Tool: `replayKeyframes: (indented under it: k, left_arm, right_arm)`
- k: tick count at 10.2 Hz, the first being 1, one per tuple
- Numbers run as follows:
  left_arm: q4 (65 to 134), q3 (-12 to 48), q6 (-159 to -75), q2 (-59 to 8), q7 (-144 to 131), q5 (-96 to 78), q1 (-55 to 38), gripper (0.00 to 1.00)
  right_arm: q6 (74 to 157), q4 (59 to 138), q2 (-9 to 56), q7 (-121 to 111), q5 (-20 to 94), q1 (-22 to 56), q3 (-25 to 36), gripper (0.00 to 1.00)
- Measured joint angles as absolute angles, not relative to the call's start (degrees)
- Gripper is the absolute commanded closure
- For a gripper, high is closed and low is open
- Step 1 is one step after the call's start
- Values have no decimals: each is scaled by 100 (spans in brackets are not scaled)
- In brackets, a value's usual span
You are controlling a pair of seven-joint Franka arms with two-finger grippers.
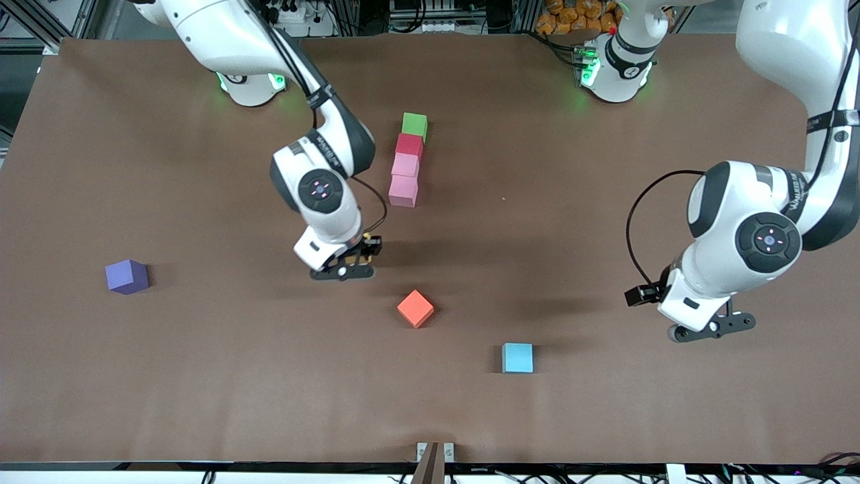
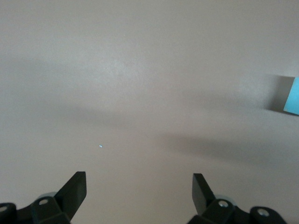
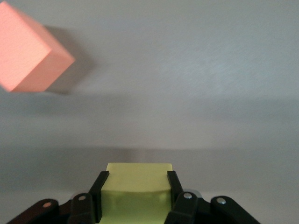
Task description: Arrange blocks into number 1
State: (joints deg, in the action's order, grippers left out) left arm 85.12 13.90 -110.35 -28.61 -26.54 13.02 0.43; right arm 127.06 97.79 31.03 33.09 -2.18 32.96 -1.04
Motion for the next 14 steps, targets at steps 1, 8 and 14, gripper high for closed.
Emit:
replayKeyframes:
  k: [1, 8, 14]
  left_arm:
    - [8592, 1390, -11033, -2793, -2538, 1302, 46, 0]
    - [10006, 112, -10917, -1007, -354, 342, -363, 0]
    - [9852, 67, -10484, -193, -188, 338, -379, 0]
  right_arm:
    - [12744, 9805, 3101, 3556, -219, 3382, -192, 100]
    - [13485, 10441, 3068, 4440, -251, 3472, -666, 100]
    - [13711, 10724, 3051, 4984, -572, 3476, -824, 100]
